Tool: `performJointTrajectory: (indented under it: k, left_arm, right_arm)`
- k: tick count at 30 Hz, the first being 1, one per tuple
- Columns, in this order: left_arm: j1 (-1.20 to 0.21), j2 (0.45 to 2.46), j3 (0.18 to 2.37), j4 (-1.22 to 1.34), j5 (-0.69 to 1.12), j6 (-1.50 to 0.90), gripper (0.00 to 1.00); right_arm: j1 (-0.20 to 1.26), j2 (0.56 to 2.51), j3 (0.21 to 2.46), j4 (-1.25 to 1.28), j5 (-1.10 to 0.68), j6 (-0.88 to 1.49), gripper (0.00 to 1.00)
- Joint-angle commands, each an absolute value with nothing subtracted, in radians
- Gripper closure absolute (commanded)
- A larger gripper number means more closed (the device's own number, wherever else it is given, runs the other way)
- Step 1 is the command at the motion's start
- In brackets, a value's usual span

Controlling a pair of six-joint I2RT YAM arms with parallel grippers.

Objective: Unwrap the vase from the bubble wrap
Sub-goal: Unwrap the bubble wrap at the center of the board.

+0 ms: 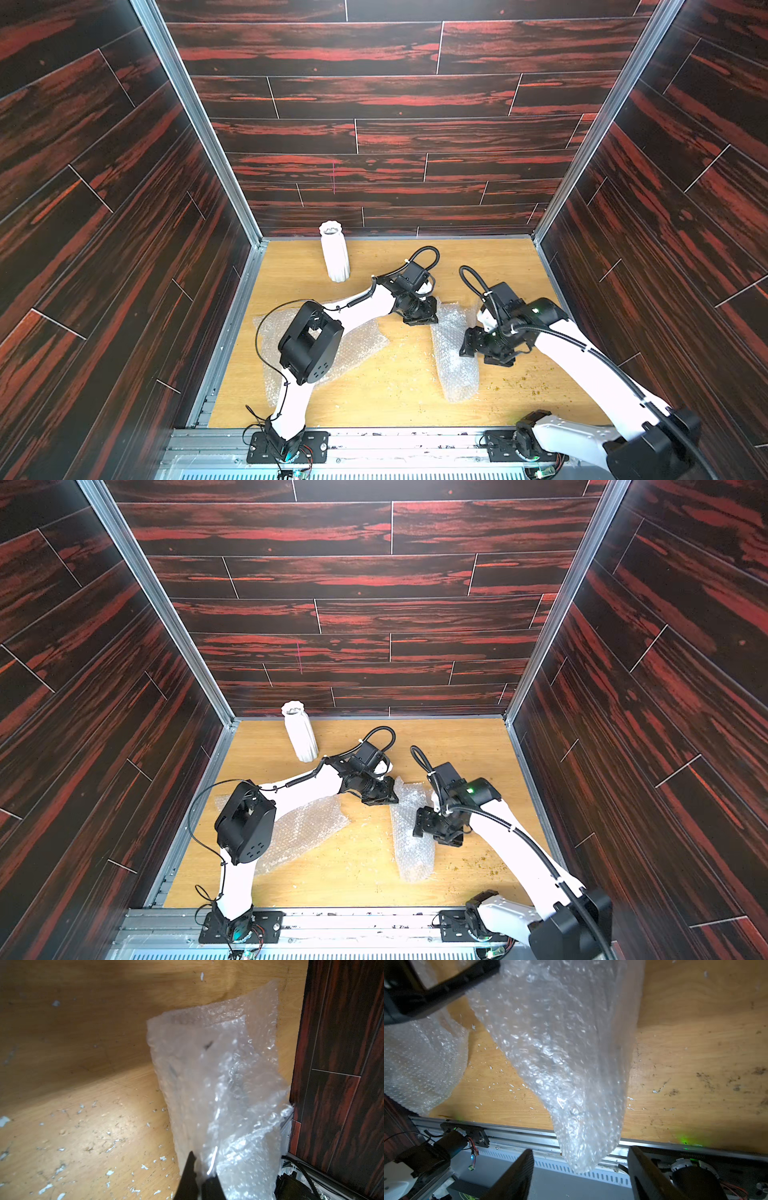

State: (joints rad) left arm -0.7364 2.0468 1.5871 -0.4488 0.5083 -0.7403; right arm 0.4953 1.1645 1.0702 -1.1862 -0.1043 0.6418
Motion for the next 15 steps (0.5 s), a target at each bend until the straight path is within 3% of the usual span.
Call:
performJointTrajectory:
  k: [1,9,15]
  left_arm:
    - [-0.736,2.034,1.621,-0.471,0.541,-0.727,0.95]
    - [-0.736,2.050,1.645,-0.483,0.556,-0.712,0.95]
    - [-0.736,2.056,1.657,-0.491,0.560,-0.704,0.95]
  right_arm:
    - [0.500,1.165,1.057,-1.210,-0.069,0.694,0.27]
    - [0.500,1.187,0.994,-1.171,-0.026,0.704,0.42]
    - [0.500,1.201,0.960,-1.144,-0.004,0.702,0.46]
